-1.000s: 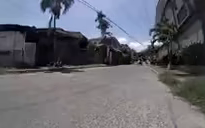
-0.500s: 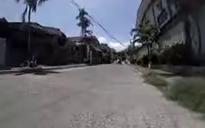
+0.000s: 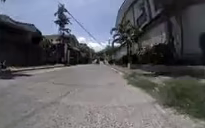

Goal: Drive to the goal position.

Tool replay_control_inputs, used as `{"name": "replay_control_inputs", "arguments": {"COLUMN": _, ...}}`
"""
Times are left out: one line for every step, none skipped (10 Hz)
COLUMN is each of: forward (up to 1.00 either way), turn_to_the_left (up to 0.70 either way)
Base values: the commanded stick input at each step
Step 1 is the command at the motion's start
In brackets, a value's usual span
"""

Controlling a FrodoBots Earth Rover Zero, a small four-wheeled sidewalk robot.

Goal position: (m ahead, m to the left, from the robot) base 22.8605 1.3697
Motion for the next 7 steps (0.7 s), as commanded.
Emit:
{"name": "replay_control_inputs", "arguments": {"forward": 1.00, "turn_to_the_left": 0.02}}
{"name": "replay_control_inputs", "arguments": {"forward": 1.00, "turn_to_the_left": 0.02}}
{"name": "replay_control_inputs", "arguments": {"forward": 1.00, "turn_to_the_left": 0.02}}
{"name": "replay_control_inputs", "arguments": {"forward": 1.00, "turn_to_the_left": 0.02}}
{"name": "replay_control_inputs", "arguments": {"forward": 1.00, "turn_to_the_left": 0.02}}
{"name": "replay_control_inputs", "arguments": {"forward": 1.00, "turn_to_the_left": 0.02}}
{"name": "replay_control_inputs", "arguments": {"forward": 1.00, "turn_to_the_left": 0.02}}
